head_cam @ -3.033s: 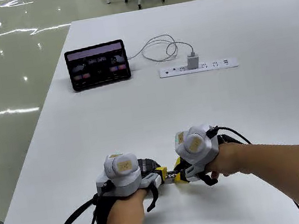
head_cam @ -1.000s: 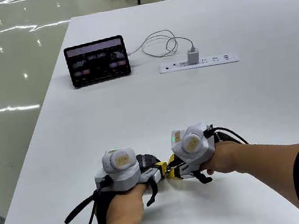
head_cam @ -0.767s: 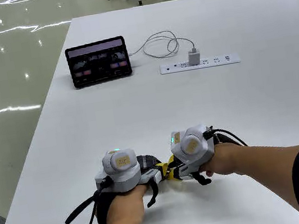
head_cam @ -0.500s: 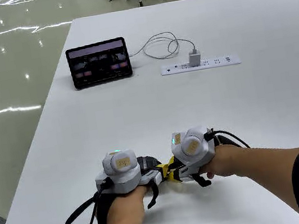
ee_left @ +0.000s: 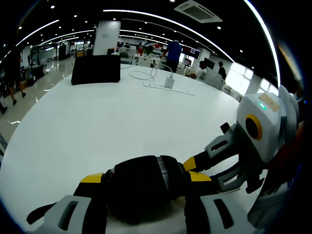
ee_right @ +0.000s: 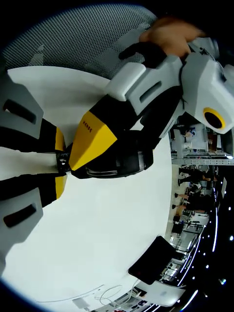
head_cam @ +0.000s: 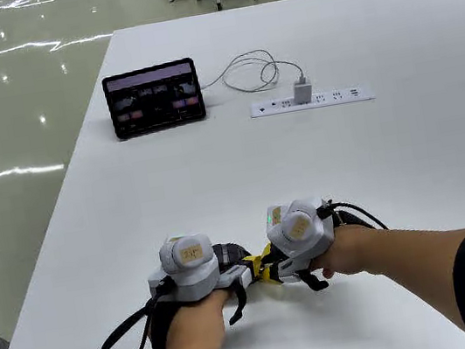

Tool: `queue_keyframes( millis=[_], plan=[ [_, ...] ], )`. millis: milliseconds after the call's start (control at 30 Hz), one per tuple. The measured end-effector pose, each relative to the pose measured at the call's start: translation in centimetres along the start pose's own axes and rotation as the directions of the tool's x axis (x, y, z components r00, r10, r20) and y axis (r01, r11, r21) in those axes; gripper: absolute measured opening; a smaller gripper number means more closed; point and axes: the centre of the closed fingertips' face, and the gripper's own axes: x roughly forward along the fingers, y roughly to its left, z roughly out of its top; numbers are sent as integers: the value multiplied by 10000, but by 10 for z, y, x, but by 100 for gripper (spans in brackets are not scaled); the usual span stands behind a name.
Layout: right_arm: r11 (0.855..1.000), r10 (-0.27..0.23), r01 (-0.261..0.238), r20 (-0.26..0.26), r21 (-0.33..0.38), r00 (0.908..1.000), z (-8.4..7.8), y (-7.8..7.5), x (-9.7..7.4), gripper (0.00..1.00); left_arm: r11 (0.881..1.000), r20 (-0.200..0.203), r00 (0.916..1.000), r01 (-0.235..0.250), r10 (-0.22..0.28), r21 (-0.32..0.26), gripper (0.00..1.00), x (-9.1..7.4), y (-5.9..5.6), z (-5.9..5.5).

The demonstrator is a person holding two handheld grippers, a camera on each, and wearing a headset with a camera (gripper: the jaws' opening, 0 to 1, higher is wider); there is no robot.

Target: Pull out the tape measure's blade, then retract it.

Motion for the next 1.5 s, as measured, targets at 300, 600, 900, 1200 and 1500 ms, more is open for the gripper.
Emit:
queue_keyframes(
  millis=[300, 600, 900, 1200, 1500],
  plan=[
    [10000, 29, -29, -27, 39, 10000, 0, 0, 0, 11, 10000, 50, 10000, 5, -5, 28, 60, 0, 0, 0],
    [10000, 42, -42, -114, -73, 9999, 0, 0, 1, 12, 10000, 85, 10000, 23, -24, 36, 61, 1, 0, 0],
    [9994, 149, -157, -233, -317, 9996, 1, 2, 1, 12, 9993, 33, 9998, 194, -195, 311, 62, -1, -2, 0],
    [9962, 92, -123, -370, -858, 9993, 1, 2, 0, 13, 9989, -43, 9998, 219, -217, 404, 62, -1, -2, 1],
    [9963, 253, -261, -104, -814, 9996, 10, 8, -4, 19, 9960, -240, 9994, 248, -229, 859, 74, -3, -2, 2]
  ],
)
